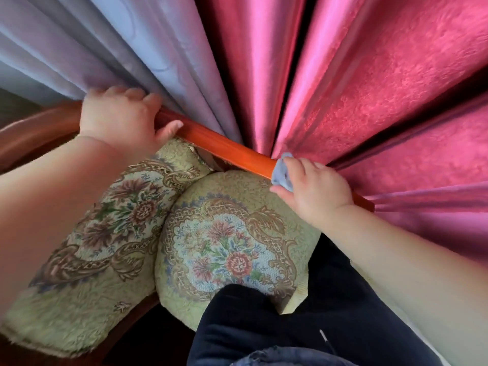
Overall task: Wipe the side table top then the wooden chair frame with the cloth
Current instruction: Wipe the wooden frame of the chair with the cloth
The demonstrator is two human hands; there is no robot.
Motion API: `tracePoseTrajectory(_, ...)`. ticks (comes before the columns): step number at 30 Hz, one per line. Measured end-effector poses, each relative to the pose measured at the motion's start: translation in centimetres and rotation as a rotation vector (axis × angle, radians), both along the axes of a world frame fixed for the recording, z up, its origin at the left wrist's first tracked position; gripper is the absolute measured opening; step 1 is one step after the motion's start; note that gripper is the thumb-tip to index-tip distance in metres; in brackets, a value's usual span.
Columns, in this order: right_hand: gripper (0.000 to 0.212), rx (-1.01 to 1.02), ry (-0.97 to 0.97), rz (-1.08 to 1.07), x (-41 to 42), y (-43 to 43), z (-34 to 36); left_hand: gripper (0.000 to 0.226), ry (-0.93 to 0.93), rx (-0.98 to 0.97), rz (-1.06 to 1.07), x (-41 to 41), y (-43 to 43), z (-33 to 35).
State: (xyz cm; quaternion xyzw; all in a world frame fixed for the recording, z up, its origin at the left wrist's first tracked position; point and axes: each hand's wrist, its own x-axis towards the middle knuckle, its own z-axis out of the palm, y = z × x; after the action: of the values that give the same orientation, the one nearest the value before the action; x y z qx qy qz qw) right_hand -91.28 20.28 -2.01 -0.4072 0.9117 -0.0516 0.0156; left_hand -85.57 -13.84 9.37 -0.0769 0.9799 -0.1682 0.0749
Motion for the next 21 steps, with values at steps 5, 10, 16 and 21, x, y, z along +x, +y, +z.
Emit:
tracePoseTrajectory(5, 0.052, 0.062, 0.036, -0.060, 0.2, -0.8, 0.5, 0.060, 0.063, -0.036, 0.048, 2.7, -3.8, 1.9)
tracePoseTrajectory(10, 0.053, 0.064, -0.043, -0.005, 0.0, -10.1, 0.4, 0.056, 0.050, -0.032, 0.028, 2.9, -4.4, 1.3)
tracePoseTrajectory(16, 0.068, -0.171, -0.146, -0.021, 0.6, -18.7, 1.2, 0.054, 0.090, -0.022, 0.053, 3.0, -4.8, 0.2)
tracePoseTrajectory(21, 0.059, 0.011, -0.109, -0.001, 0.5, -12.0, 0.7, 0.049, 0.155, -0.064, 0.017, 3.3, -5.3, -0.5)
